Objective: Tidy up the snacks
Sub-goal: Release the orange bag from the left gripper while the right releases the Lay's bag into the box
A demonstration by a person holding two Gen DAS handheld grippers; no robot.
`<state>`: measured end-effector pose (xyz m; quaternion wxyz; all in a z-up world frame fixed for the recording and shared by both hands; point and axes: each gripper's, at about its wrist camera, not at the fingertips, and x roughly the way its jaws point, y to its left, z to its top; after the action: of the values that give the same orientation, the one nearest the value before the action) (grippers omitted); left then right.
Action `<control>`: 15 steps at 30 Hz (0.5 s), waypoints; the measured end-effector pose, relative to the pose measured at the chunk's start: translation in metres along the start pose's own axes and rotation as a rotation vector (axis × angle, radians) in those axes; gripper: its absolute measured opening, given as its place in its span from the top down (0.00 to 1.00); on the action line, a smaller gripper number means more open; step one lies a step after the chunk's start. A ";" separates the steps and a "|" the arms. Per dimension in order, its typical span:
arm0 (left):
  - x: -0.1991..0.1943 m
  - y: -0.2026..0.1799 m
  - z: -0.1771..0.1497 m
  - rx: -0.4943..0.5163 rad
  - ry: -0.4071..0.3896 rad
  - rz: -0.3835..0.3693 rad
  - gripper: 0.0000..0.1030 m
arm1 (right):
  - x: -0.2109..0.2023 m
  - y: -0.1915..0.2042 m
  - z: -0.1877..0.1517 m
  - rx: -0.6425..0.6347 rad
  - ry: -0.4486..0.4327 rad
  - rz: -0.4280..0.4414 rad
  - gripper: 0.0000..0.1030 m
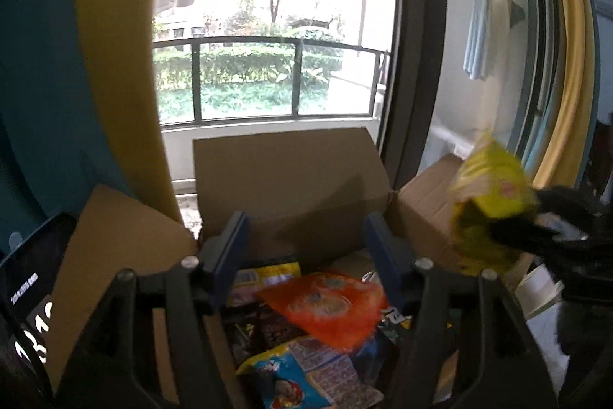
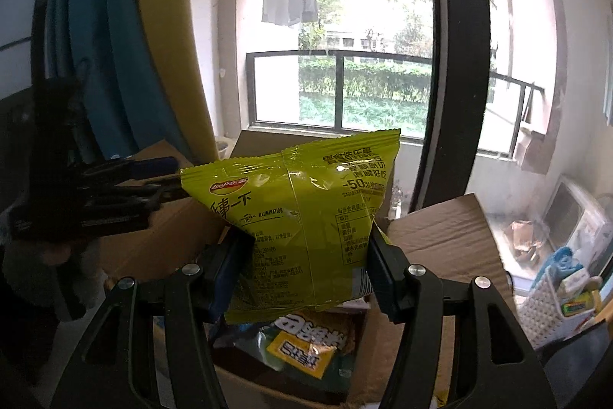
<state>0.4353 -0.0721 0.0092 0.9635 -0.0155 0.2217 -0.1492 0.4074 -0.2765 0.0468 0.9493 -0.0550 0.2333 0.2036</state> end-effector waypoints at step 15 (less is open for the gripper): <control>-0.048 0.027 0.006 -0.039 -0.053 0.017 0.35 | 0.032 0.026 0.031 0.036 -0.036 -0.009 0.09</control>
<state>0.4041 -0.0318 0.0319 0.9699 -0.0364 0.1988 -0.1360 0.4362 -0.2349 0.0593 0.9550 -0.0354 0.2194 0.1962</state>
